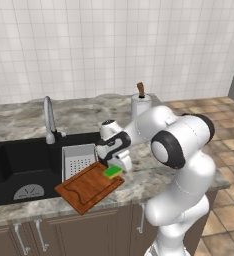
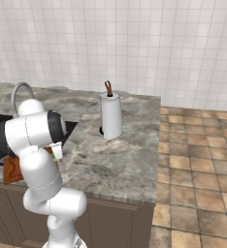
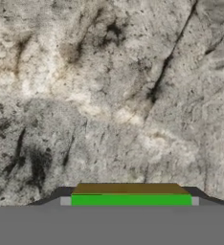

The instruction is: Pick up the sponge from the counter and clean the cutting board by briefly scrubbing or pressing down on the cutting board. Once finished, release the sponge.

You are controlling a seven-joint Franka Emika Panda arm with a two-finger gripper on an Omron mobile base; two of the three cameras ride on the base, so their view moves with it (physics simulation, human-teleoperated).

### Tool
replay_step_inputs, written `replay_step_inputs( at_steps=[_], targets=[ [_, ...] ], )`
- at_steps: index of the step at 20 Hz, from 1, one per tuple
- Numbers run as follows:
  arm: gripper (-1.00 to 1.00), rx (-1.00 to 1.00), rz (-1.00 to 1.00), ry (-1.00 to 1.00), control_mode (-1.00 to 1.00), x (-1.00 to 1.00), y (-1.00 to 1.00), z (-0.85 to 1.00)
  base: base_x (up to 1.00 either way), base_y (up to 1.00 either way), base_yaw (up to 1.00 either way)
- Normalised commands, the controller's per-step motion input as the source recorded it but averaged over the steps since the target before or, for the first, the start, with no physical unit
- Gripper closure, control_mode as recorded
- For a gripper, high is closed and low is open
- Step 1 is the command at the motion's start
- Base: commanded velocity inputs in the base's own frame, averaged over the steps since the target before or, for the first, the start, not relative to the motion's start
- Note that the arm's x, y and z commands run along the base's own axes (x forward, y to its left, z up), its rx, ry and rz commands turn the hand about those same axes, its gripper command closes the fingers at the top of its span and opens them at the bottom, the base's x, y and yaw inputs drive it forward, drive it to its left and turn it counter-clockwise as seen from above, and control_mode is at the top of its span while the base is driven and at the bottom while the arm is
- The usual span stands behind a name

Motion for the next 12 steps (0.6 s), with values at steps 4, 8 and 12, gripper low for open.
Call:
replay_step_inputs(
  at_steps=[4, 8, 12],
  targets=[
    [1.0, -0.08, -0.01, 0.0, -1.0, 0.0, -0.94, 0.11, 0.0, 0.0, 0.0],
    [1.0, -0.03, 0.0, 0.0, -1.0, 0.03, -0.99, 0.03, 0.0, 0.0, 0.0],
    [1.0, 0.0, 0.0, 0.0, -1.0, 0.08, -0.88, -0.06, 0.0, 0.0, 0.0]
  ],
)
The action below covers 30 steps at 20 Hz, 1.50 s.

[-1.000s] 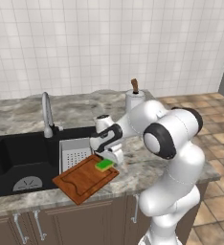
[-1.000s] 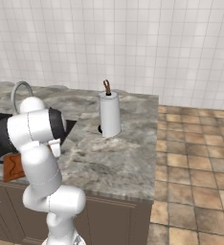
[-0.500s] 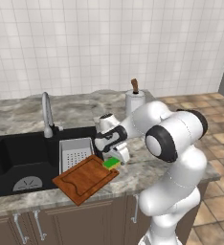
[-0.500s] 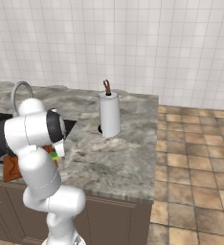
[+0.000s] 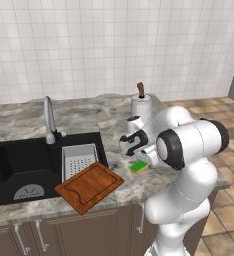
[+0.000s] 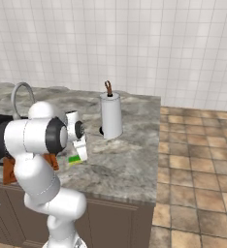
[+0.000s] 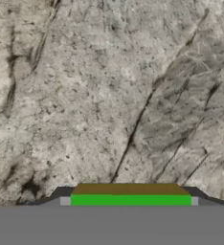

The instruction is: Pick up the sponge from the counter and clean the cutting board by briefly scrubbing or pressing down on the cutting board. Once finished, release the sponge.

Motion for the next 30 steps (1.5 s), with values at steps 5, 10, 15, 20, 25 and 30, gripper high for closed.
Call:
replay_step_inputs(
  at_steps=[5, 10, 15, 20, 25, 30],
  targets=[
    [-1.0, 0.0, 0.0, 0.0, -1.0, 0.2, -0.47, -0.15, 0.0, 0.0, 0.0],
    [-1.0, 0.0, -0.01, 0.0, -1.0, 0.23, -0.02, 0.12, 0.0, 0.0, 0.0],
    [-1.0, 0.0, 0.0, 0.0, -1.0, 0.01, 0.0, 0.28, 0.0, 0.0, 0.0],
    [-1.0, 0.01, 0.0, 0.0, -1.0, -0.05, 0.0, 0.25, 0.0, 0.0, 0.0],
    [-1.0, 0.03, 0.0, 0.0, -1.0, -0.43, 0.0, 0.62, 0.0, 0.0, 0.0],
    [-1.0, 0.01, 0.07, -0.01, -1.0, -0.98, 0.0, 0.29, 0.0, 0.0, 0.0]
  ],
)
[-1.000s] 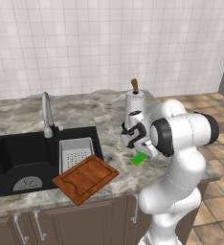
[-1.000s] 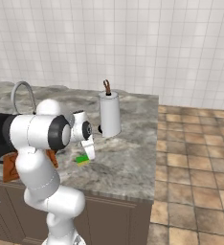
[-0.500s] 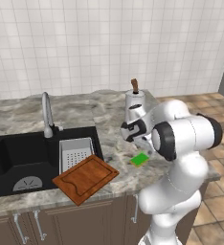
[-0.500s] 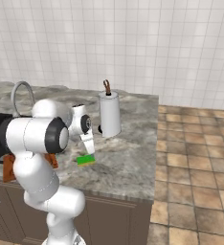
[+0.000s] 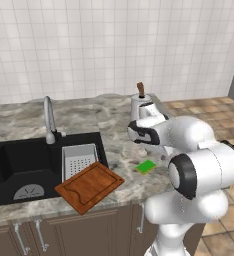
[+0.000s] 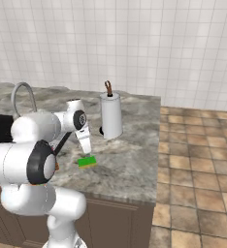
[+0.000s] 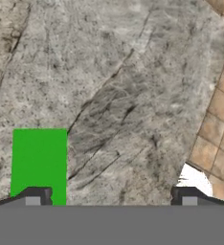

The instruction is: Pick up the sponge from the counter and clean the cutting board by briefly scrubbing or pressing down on the cutting board. Once finished, release the sponge.

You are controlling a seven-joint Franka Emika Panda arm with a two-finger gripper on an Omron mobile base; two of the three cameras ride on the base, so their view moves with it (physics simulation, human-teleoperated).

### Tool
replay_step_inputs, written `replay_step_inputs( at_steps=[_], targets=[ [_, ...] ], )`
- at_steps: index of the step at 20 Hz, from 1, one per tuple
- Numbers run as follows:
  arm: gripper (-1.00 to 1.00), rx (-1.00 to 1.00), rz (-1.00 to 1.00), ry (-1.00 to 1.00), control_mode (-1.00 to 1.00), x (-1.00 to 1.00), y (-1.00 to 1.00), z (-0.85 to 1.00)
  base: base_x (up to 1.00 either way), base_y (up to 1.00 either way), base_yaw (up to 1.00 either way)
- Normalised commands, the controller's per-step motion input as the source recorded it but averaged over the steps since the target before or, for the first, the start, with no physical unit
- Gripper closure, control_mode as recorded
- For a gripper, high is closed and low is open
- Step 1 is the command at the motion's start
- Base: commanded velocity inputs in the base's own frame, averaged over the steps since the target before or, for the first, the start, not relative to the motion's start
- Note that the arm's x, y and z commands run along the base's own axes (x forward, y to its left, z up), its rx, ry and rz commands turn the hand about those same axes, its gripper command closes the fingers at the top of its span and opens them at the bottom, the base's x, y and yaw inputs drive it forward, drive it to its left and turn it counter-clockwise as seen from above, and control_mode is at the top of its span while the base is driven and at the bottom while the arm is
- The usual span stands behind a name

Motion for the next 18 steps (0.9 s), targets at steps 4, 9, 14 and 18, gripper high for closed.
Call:
replay_step_inputs(
  at_steps=[4, 9, 14, 18],
  targets=[
    [-1.0, 0.0, 0.16, -0.12, -1.0, -0.95, -0.02, 0.51, 0.0, 0.0, 0.0],
    [-1.0, 0.0, 0.18, -0.1, -1.0, -0.94, -0.08, 0.69, 0.0, 0.0, 0.0],
    [-1.0, 0.02, 0.23, -0.12, -1.0, -0.89, -0.27, 0.9, 0.0, 0.0, 0.0],
    [-1.0, 0.04, 0.26, -0.04, -1.0, -1.0, -0.14, 0.6, 0.0, 0.0, 0.0]
  ],
)
